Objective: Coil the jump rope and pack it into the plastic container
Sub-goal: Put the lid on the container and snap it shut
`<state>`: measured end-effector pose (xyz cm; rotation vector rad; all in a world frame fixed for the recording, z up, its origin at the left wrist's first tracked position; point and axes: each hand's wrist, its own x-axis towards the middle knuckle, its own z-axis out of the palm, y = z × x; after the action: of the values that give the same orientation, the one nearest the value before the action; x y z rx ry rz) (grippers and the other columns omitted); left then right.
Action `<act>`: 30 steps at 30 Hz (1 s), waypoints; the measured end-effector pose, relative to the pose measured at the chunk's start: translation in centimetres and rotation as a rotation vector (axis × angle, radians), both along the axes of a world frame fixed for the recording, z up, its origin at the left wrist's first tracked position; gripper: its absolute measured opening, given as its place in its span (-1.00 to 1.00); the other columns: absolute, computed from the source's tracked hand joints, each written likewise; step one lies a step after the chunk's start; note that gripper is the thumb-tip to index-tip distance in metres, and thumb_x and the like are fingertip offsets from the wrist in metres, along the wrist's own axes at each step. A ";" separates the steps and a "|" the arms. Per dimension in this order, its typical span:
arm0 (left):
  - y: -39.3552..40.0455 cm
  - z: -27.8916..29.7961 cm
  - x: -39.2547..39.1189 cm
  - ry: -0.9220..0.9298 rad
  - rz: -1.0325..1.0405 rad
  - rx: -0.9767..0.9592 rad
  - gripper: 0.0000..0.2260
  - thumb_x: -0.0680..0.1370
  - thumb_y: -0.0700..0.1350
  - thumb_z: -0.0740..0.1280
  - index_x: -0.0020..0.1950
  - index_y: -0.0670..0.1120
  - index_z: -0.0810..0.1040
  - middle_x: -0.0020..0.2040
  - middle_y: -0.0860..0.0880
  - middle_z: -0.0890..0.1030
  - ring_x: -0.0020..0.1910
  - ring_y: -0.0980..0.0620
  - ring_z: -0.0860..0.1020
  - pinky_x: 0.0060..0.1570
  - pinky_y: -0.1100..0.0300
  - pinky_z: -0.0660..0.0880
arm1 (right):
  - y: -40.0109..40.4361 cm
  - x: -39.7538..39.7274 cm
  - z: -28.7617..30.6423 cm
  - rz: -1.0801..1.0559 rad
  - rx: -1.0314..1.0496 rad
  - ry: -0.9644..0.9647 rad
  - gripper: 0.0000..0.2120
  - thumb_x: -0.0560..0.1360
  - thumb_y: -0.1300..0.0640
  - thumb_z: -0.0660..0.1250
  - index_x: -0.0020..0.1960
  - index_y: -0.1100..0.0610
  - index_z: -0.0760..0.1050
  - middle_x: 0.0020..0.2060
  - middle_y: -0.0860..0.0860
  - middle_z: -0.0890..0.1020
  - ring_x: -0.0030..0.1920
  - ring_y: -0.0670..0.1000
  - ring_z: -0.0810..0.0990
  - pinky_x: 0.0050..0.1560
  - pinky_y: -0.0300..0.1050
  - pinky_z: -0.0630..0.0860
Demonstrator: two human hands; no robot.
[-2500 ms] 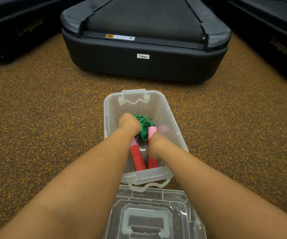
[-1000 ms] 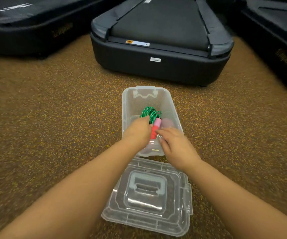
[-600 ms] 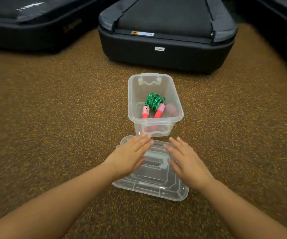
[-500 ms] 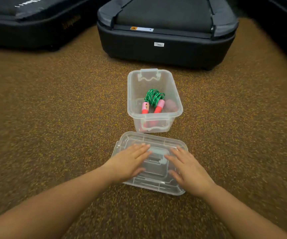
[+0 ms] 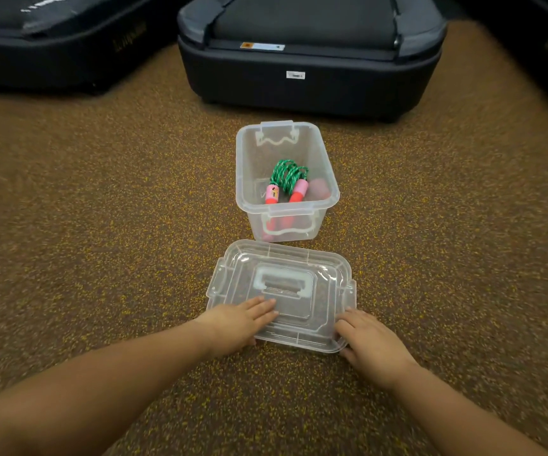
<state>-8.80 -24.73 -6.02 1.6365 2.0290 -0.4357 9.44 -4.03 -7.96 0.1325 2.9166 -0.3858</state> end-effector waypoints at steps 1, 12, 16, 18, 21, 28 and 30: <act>-0.2 0.0 0.0 0.002 -0.005 0.005 -0.40 0.63 -0.24 0.09 0.55 0.05 -0.18 0.56 0.08 -0.21 0.55 0.02 -0.12 0.39 0.01 0.31 | 0.0 0.0 0.2 0.012 0.012 -0.008 -0.86 0.51 0.09 0.24 0.06 0.00 0.46 0.13 -0.06 0.51 0.23 0.00 0.41 0.34 -0.10 0.30; -0.7 4.5 0.2 0.023 0.117 0.365 -0.51 0.59 0.12 -0.08 0.51 0.05 0.16 0.54 0.01 0.19 0.47 -0.01 0.28 0.42 0.09 0.29 | 1.4 -0.1 6.2 -0.037 -0.238 0.342 -0.93 0.52 -0.09 0.16 -0.04 -0.14 0.38 0.06 -0.22 0.57 0.32 -0.23 0.35 0.49 -0.08 0.06; -0.4 6.4 -0.1 -0.006 0.228 0.639 -0.52 0.55 0.06 -0.05 0.39 -0.04 0.37 0.33 -0.06 0.53 0.24 -0.06 0.54 0.24 0.07 0.47 | 2.3 -1.9 9.7 -0.109 -0.331 0.528 -0.86 0.50 -0.09 0.21 0.05 -0.15 0.43 0.07 -0.23 0.57 0.26 -0.25 0.43 0.42 -0.17 0.21; 0.0 7.7 -0.1 0.012 0.232 0.741 -0.60 0.58 0.00 0.06 0.37 -0.08 0.39 0.27 -0.06 0.57 0.19 -0.05 0.58 0.20 0.11 0.49 | 2.7 -2.6 11.2 -0.212 -0.408 0.637 -0.77 0.49 -0.10 0.24 0.13 -0.16 0.45 0.15 -0.27 0.53 0.30 -0.29 0.40 0.38 -0.30 0.24; 0.3 9.8 -0.2 -0.121 0.341 0.824 -0.61 0.60 -0.03 0.13 0.43 -0.07 0.29 0.33 0.00 0.49 0.24 0.02 0.49 0.25 0.18 0.39 | 2.8 -2.7 12.1 -0.522 -0.634 0.811 -0.64 0.51 0.00 0.31 0.30 -0.10 0.39 0.27 -0.16 0.49 0.32 -0.17 0.42 0.32 -0.16 0.36; 2.7 13.9 -0.4 -0.885 0.764 1.084 -0.78 0.60 -0.21 0.20 0.24 -0.11 0.48 0.07 -0.03 0.64 0.04 0.09 0.63 0.02 0.22 0.58 | 0.8 -2.4 9.6 -0.838 -0.901 0.500 -0.47 0.57 -0.04 0.20 0.49 -0.08 0.15 0.37 -0.11 0.39 0.33 -0.11 0.37 0.31 -0.08 0.34; 3.4 14.4 -0.7 -1.040 0.899 1.095 -0.78 0.60 -0.21 0.18 0.22 -0.09 0.51 0.07 -0.06 0.66 0.03 0.03 0.64 -0.01 0.19 0.60 | 0.4 -2.8 9.5 -0.828 -0.915 0.506 -0.53 0.58 -0.01 0.19 0.47 -0.05 0.22 0.25 -0.14 0.48 0.22 -0.12 0.47 0.19 -0.14 0.42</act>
<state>-9.47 -21.29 8.34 0.7572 1.8188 1.6840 6.63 -3.59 1.54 1.2211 2.5919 -2.0349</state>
